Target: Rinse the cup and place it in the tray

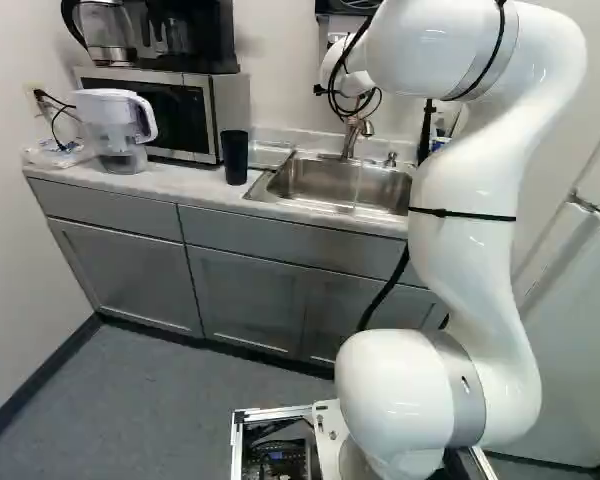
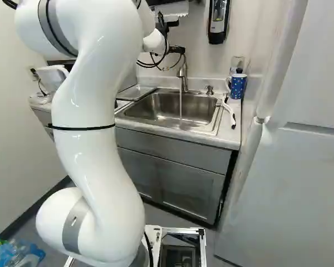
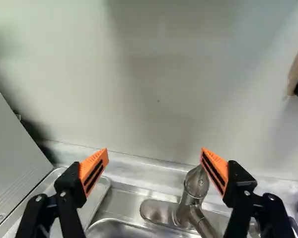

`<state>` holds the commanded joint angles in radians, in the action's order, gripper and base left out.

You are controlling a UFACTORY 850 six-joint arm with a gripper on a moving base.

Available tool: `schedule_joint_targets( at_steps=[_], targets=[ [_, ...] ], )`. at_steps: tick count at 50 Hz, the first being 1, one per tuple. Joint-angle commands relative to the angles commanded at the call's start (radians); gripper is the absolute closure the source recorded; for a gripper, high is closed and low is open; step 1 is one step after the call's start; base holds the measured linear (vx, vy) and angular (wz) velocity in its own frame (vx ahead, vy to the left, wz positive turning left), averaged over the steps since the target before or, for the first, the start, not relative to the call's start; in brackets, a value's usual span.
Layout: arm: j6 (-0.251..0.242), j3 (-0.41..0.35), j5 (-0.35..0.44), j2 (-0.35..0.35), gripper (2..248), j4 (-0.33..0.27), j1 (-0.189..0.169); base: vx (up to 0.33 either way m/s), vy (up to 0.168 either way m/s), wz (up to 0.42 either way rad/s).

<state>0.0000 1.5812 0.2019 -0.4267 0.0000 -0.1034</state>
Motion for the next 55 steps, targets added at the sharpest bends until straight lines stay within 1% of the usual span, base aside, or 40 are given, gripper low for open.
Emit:
schedule_joint_targets(
  at_steps=[11,40,55],
  targets=[
    [0.000,-0.016,0.000,0.013,3,0.000,0.005,0.000,0.000,0.000],
    [0.000,-0.148,-0.002,0.126,3,0.000,0.058,0.000,0.000,0.000],
    [0.000,-0.213,-0.033,0.183,3,0.000,0.083,0.000,0.000,0.000]
  ],
)
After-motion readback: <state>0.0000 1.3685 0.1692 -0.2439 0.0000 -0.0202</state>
